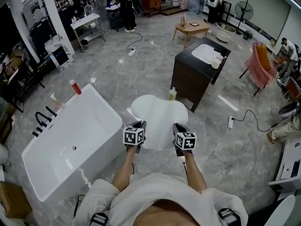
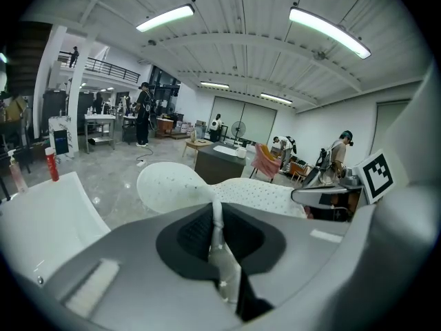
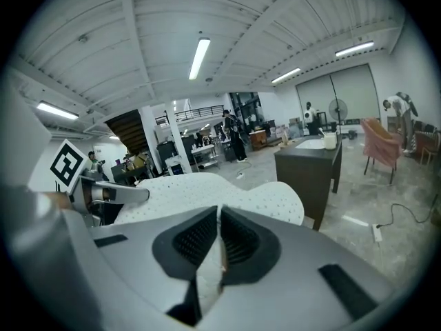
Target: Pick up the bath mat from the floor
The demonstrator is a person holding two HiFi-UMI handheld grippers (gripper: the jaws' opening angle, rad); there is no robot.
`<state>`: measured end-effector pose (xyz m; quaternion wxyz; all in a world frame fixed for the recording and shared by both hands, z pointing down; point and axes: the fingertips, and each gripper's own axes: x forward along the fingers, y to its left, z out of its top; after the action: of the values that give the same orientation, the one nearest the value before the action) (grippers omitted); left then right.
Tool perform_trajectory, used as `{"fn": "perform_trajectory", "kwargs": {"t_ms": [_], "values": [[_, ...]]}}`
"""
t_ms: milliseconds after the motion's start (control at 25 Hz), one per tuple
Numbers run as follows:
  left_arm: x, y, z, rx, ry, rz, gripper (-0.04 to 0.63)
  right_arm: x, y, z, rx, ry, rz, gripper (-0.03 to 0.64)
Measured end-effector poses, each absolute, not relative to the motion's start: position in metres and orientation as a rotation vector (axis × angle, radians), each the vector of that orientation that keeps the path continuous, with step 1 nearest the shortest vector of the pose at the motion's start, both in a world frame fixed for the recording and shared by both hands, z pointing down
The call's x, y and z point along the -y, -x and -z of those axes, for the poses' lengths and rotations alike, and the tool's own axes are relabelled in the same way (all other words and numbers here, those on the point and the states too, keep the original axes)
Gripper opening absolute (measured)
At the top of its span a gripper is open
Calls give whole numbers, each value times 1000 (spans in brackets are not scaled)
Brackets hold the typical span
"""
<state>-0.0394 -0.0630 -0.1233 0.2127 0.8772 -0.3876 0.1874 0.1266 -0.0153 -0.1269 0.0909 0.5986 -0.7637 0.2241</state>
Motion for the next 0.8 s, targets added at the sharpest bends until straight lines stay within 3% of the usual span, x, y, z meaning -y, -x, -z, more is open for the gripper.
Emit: {"fn": "perform_trajectory", "kwargs": {"t_ms": [800], "values": [[66,49,126,1088,-2419,-502,28,21,-118,135,2268,-1734,-624,28]]}}
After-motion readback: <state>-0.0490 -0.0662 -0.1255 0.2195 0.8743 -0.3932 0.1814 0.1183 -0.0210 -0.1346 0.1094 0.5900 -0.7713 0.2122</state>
